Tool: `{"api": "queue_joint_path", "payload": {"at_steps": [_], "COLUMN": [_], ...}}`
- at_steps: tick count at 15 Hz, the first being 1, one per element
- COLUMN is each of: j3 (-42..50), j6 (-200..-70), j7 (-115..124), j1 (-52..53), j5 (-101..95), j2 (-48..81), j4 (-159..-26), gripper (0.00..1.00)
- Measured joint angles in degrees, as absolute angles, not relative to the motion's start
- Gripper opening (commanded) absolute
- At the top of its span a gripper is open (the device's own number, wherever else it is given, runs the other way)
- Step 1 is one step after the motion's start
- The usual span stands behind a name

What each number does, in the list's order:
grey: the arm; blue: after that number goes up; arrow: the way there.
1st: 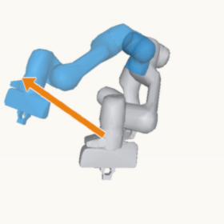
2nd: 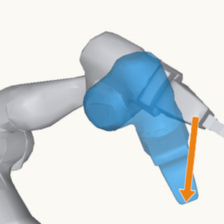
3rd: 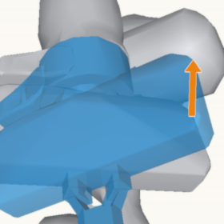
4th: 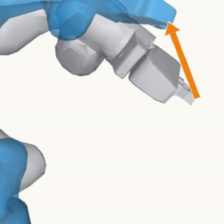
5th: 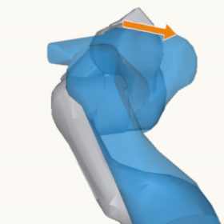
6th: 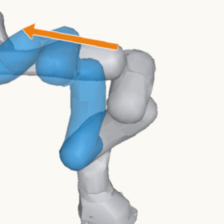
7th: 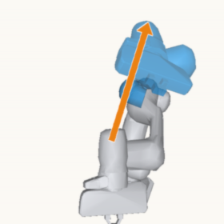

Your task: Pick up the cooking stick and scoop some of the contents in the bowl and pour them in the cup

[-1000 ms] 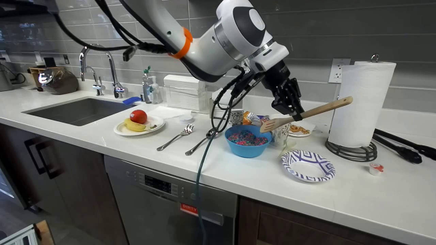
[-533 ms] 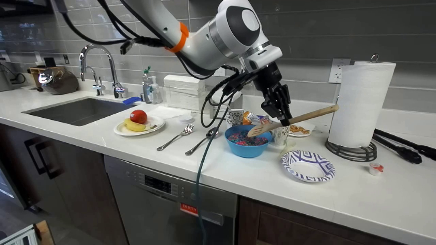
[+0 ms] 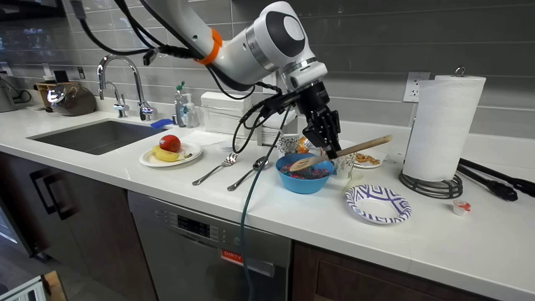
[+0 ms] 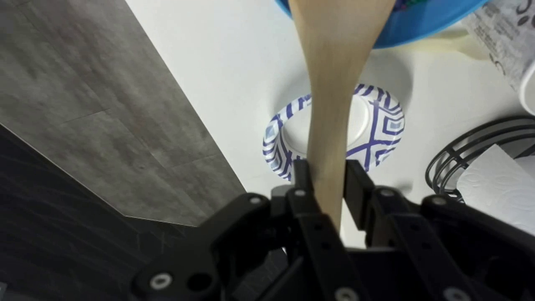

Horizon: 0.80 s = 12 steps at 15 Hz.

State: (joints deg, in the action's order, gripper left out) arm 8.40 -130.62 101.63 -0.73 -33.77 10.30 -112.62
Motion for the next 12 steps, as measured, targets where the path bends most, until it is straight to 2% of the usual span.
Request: {"api": "queue_joint_path", "payload": {"at_steps": [12], "j3": [7.08], "j6": [-123.35], "j7": [113.59], "j1": [0.81], "j5": [-32.09], "j2": [14.27], "j4": [-110.33], "gripper": [0.06]}}
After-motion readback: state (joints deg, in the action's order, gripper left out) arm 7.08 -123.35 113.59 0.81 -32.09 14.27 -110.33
